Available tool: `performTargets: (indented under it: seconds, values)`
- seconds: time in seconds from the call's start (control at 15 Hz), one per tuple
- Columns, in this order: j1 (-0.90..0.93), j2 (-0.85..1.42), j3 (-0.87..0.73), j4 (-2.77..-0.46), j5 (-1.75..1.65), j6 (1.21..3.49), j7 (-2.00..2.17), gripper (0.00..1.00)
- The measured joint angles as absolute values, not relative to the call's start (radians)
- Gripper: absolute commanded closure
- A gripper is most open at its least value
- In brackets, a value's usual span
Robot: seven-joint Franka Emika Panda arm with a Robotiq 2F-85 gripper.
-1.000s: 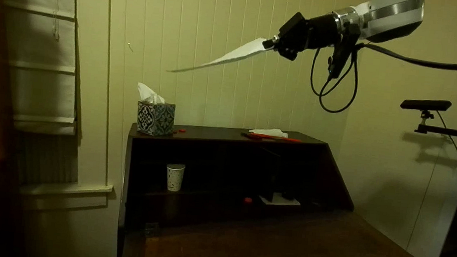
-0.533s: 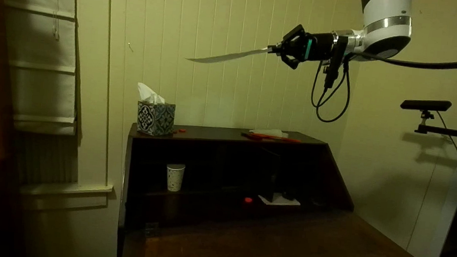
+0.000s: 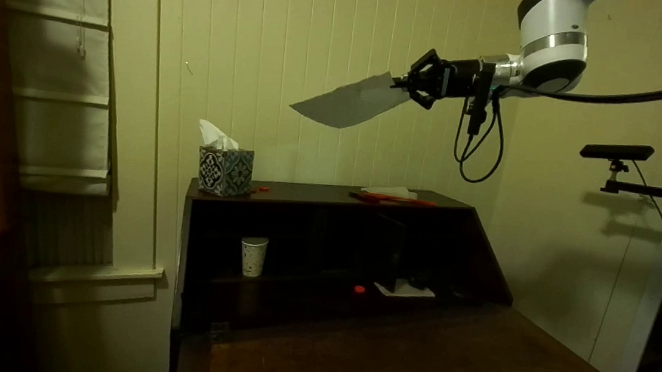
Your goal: Put the white paper on the top part of the dresser
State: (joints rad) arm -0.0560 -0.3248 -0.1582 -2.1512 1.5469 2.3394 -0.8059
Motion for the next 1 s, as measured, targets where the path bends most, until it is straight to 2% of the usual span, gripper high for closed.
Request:
performTargets:
  seconds: [0.47, 1.0]
  values:
    - [-0.094, -0.005, -0.155, -1.976, 1.843, 2.428, -0.978, 1.00]
    - [-0.069, 0.363, -0.121, -1.722, 1.905, 2.556, -0.989, 1.00]
